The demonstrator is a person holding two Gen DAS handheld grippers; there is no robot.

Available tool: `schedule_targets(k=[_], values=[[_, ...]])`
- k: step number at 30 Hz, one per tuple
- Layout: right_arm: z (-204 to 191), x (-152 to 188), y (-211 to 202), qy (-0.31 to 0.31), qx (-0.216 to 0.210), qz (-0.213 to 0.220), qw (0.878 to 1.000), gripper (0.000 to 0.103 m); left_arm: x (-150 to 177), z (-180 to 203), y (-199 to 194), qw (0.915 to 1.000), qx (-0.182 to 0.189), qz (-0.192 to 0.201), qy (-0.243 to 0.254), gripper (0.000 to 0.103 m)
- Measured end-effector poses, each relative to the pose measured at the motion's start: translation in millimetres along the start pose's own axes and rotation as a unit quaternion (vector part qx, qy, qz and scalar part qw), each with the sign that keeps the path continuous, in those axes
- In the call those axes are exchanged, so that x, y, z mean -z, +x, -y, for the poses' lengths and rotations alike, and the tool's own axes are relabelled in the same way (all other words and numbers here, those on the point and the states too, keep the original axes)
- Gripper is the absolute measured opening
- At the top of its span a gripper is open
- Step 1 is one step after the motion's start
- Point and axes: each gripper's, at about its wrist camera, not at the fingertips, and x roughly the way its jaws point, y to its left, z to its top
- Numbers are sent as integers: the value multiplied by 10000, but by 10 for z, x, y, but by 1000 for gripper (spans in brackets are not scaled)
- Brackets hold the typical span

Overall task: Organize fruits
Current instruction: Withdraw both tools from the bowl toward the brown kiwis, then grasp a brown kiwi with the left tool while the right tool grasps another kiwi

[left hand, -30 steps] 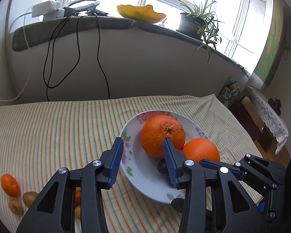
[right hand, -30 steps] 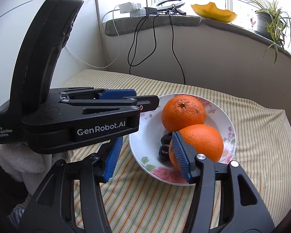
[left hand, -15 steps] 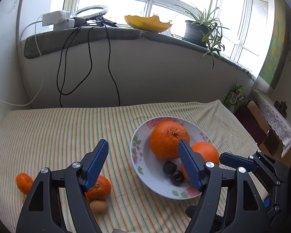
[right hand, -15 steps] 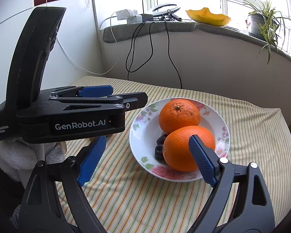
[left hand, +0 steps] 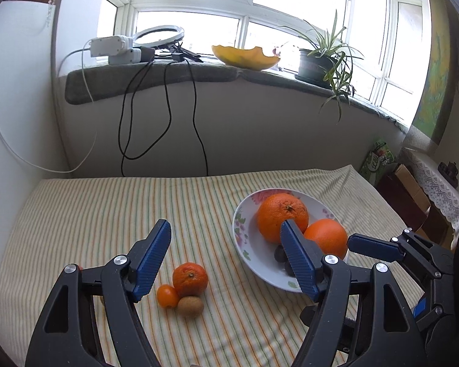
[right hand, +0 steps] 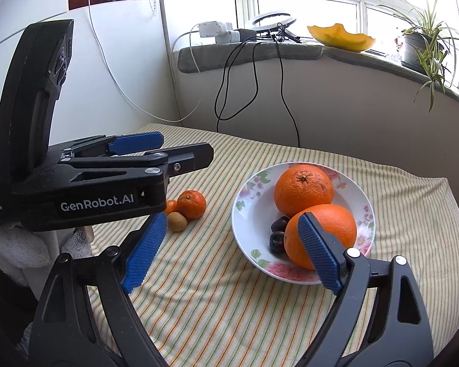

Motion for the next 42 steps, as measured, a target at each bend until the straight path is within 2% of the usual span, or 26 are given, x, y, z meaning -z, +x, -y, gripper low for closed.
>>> schedule_targets(k=[12,19,26,30,31,39,42], values=[[-289,-28,85,-82,-286,-98,9995,90,122,-460,-295,9990,-302,173,-263,74],[-460,-17,173,-120,-511,-170,9985,90,337,-943,-484,9965,-612,153,-552,73],[-617,41,352,-235,-644,-328,9971,90,594,-1401,-601,9928,-809,-36,-883,63],[-691,68,485,-285,-686,-444,9962,89,688,-1547,-586,9914,-719,-140,-1080,55],[-702,72,518,-283,-694,-466,9961,89,706,-1563,-572,9913,-707,-155,-1103,55],[-730,130,738,-221,-683,-730,9947,64,813,-1611,-471,9913,-519,-305,-1167,44],[-705,134,812,-155,-663,-796,9945,62,848,-1569,-421,9920,-445,-405,-1113,44]])
